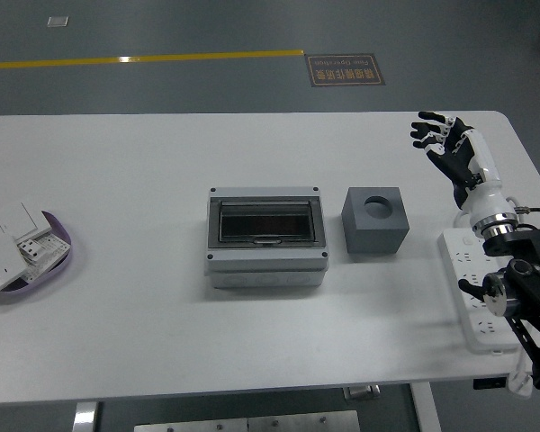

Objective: Pick up the cylinder from the cube,place it in the box,flap close box

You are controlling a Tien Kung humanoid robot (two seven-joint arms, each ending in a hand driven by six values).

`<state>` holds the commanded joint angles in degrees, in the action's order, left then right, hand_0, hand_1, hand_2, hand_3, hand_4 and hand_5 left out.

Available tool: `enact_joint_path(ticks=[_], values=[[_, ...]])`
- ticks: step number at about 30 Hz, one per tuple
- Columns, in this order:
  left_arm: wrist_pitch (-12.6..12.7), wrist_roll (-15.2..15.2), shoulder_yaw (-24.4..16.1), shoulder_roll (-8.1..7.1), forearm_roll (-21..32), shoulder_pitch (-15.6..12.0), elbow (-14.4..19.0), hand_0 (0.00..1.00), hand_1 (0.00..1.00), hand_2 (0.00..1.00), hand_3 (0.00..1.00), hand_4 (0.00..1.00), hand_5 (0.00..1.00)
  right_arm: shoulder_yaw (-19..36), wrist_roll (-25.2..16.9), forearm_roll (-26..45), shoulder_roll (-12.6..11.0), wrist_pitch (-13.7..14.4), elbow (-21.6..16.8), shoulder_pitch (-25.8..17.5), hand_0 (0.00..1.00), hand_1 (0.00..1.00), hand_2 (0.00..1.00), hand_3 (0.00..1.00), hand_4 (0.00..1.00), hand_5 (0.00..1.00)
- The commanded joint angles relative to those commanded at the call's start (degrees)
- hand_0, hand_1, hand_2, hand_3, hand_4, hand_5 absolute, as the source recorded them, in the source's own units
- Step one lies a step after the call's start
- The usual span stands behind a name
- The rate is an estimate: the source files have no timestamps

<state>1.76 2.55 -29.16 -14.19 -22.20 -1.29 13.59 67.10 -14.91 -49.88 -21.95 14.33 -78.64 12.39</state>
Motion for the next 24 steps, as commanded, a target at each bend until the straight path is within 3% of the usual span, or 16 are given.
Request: enact_joint_path(ticks=[1,2,7,8,13,14,24], values=[[0.0,-0.01,-0.05,0.04,-0.01,0.04,0.01,0.593,0.629,0.623,0.64,0.702,0.218,0.12,0.06,0.24,0.04,-0.15,-0.1,-0.01,0.654,0.635,0.563,0.624,0.709,0.297],[-0.01,-0.01,-0.07,0.07,-0.02,0.08,0.02,0.593,0.629,0.624,0.641,0.702,0.216,0.2,0.12,0.33,0.06,-0.29,-0.18,-0.02,0.621,0.608,0.54,0.596,0.75,0.226],[-0.04,0.0,-0.06,0.24,0.02,0.21,0.01,0.593,0.629,0.624,0.641,0.702,0.216,0.54,0.34,0.53,0.16,-0.69,-0.54,-0.11,0.621,0.608,0.54,0.596,0.75,0.226],[-0.04,0.0,-0.04,0.25,0.05,0.21,-0.01,0.593,0.629,0.623,0.64,0.703,0.219,0.63,0.36,0.6,0.17,-0.71,-0.55,-0.14,0.601,0.613,0.539,0.607,0.757,0.094],[-0.01,-0.01,0.02,0.24,0.19,0.2,-0.08,0.593,0.629,0.623,0.64,0.703,0.219,0.89,0.51,0.79,0.09,-0.68,-0.41,-0.28,0.601,0.613,0.539,0.607,0.757,0.094],[-0.01,-0.01,0.02,0.25,0.2,0.21,-0.08,0.593,0.629,0.624,0.639,0.703,0.219,0.9,0.54,0.82,0.07,-0.67,-0.37,-0.3,0.623,0.611,0.545,0.612,0.693,0.022],[-0.03,-0.02,-0.1,0.52,0.12,0.52,-0.06,0.593,0.629,0.623,0.64,0.703,0.218,1.1,0.81,0.88,0.01,-0.85,-0.06,-0.31,0.627,0.615,0.538,0.608,0.687,0.023]])
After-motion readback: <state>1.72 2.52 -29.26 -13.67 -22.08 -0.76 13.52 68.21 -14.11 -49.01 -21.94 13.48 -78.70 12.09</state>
